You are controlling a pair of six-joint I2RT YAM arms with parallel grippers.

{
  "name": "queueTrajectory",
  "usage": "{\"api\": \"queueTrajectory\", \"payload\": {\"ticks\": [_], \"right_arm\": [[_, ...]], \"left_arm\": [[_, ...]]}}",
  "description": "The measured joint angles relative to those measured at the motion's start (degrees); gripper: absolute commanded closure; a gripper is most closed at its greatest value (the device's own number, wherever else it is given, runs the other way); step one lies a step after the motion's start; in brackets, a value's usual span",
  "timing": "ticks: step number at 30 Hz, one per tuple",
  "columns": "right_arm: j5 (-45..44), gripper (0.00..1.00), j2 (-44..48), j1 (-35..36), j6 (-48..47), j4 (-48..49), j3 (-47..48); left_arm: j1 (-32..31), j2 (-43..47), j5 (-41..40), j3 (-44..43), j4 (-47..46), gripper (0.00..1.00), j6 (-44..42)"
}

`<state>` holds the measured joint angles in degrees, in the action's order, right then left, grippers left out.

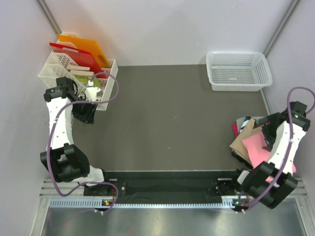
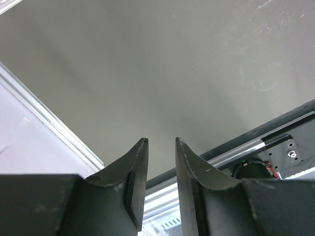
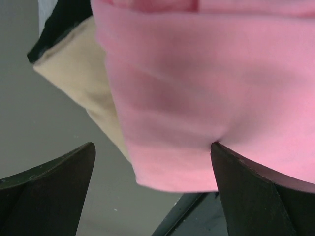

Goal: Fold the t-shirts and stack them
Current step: Put the neatly folded tshirt into the corner of the board with the right arm

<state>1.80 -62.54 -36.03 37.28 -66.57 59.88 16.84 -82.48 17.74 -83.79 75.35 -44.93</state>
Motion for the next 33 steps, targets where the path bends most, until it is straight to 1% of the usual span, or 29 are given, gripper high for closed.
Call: {"api": "queueTrajectory", "payload": {"ticks": [3,6,9,12,15,18,21,23,24,25,27,29,33], "right_arm": [[-1.31,0.0,-5.31,2.08,0.52,4.09,-0.22],[-3.5,0.0,-11.3,6.34,0.33,6.25,-0.22],[-5.73,0.0,-16.35,11.26,-0.66,6.43,0.92],[-6.75,0.0,-18.95,15.63,-1.46,4.68,5.66],[-5.99,0.0,-19.5,19.06,-1.77,2.99,15.52],[-4.04,0.0,-19.61,22.12,-2.25,2.69,28.41],[-0.07,0.0,-19.5,25.73,-3.23,2.71,41.92],[2.6,0.0,-18.99,28.17,-4.11,2.69,47.58],[3.69,0.0,-18.47,29.73,-4.61,2.78,49.46],[4.74,0.0,-17.66,31.15,-5.03,3.1,50.1],[6.47,0.0,-15.8,33.55,-5.77,3.23,49.24],[7.39,0.0,-13.11,35.93,-6.36,4.59,45.29],[8.24,0.0,-10.62,38.93,-7.61,4.74,38.49]], "left_arm": [[0.0,-0.81,-0.04,-1.22,0.44,0.66,0.63],[0.0,-1.57,-0.07,-1.75,0.59,0.66,1.53],[-0.02,-1.86,-0.22,-1.75,0.98,0.66,2.4],[0.0,-1.86,-0.24,-1.81,1.29,0.65,3.32],[0.0,-1.86,-0.15,-2.56,1.64,0.64,4.44],[0.0,-1.86,0.22,-4.31,1.79,0.62,5.66],[0.0,-1.86,0.94,-6.25,1.79,0.6,6.91],[0.0,-1.86,1.46,-7.1,1.81,0.55,7.78],[0.0,-1.86,1.81,-7.45,1.81,0.5,8.11],[0.0,-1.86,2.23,-7.87,1.84,0.42,8.63],[0.0,-1.9,2.75,-8.66,1.86,0.36,9.49],[0.0,-1.92,3.28,-9.27,1.81,0.32,10.82],[0.0,-1.92,3.93,-9.42,1.86,0.29,12.57]]}}
